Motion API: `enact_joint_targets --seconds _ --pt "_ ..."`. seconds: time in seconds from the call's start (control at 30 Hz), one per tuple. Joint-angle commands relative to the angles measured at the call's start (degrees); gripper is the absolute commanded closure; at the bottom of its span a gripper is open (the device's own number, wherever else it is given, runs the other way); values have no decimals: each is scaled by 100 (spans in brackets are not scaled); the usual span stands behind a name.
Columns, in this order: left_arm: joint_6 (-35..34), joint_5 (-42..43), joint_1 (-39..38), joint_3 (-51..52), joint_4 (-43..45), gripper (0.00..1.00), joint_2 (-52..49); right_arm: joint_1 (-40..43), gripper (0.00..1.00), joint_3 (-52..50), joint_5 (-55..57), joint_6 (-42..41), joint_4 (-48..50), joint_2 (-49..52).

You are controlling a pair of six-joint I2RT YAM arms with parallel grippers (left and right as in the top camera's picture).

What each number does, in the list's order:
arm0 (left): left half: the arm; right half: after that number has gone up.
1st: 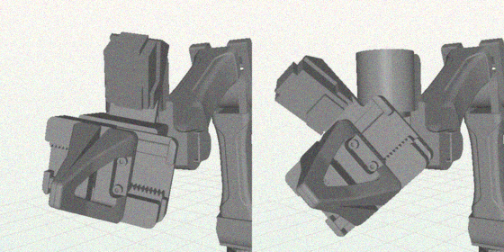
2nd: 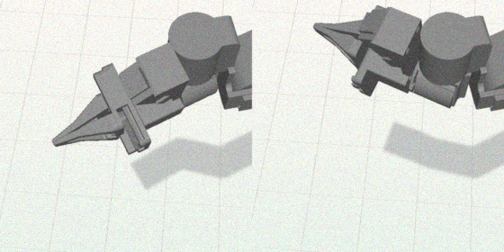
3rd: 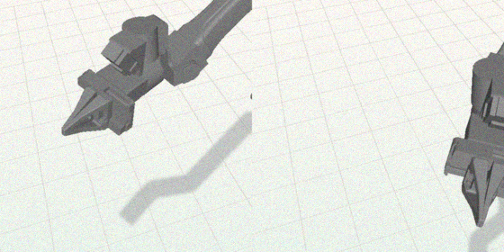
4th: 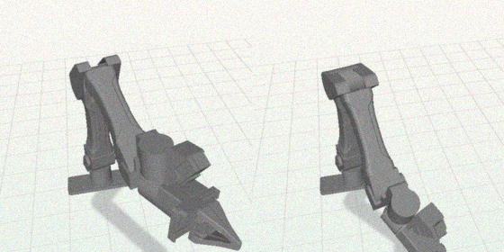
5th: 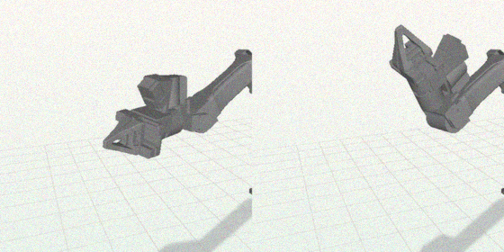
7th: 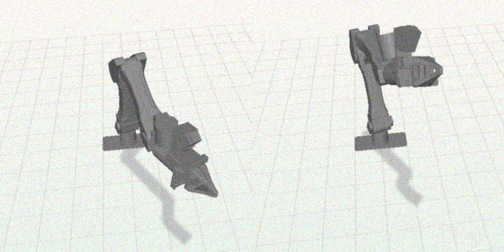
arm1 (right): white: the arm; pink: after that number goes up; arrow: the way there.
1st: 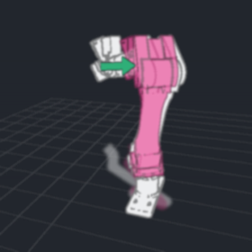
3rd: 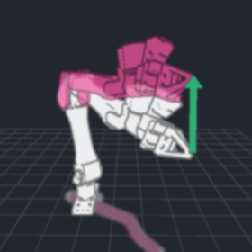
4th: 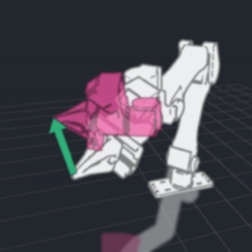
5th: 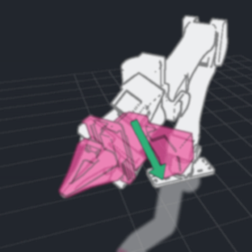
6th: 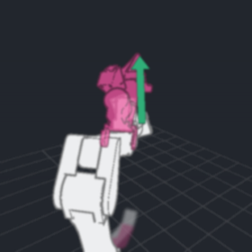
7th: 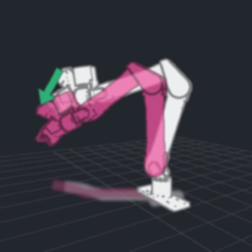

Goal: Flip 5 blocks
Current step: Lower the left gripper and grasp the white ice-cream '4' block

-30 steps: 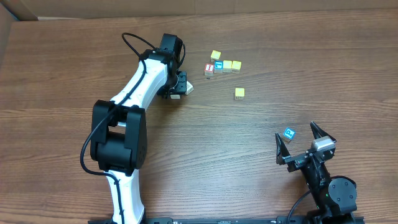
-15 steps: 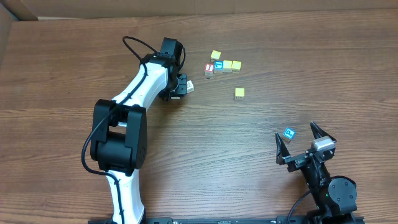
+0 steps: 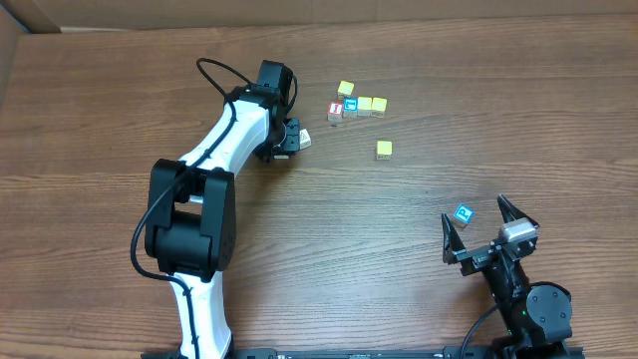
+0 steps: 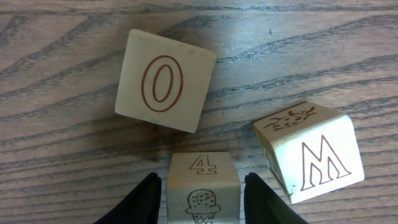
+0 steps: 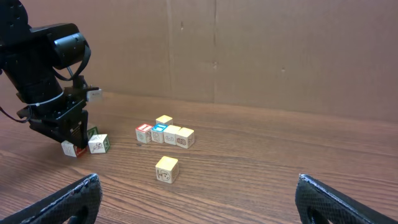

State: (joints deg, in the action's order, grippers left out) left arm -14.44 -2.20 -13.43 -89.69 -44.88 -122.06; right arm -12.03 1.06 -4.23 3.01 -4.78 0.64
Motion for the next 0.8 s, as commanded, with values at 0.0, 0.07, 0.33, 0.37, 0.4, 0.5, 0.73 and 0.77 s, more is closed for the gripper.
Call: enact_joint_targets --seconds 0.0,0.07,0.33,0.37,0.4,0.5,0.73,0.77 --pt "66 35 -11 -59 52 66 -39 22 0 -59 26 4 24 -39" --pt "66 44 -11 -59 46 69 -39 22 0 -59 26 4 24 -39" --pt "26 229 -11 -59 -105 71 170 22 0 -59 26 4 24 -39" --pt "-17 243 -11 -59 -144 71 249 22 0 -59 26 4 24 -39" --pt "-20 289 -11 -59 -179 71 330 22 0 -59 26 4 24 -39" --pt "-83 466 -17 -59 -409 72 680 22 0 -59 26 4 24 -39" --pt "-485 452 -245 -59 -1071 72 1394 22 0 -59 26 4 24 -39" --pt "-538 409 -284 -59 -1152 71 1432 22 0 -59 26 4 24 -39"
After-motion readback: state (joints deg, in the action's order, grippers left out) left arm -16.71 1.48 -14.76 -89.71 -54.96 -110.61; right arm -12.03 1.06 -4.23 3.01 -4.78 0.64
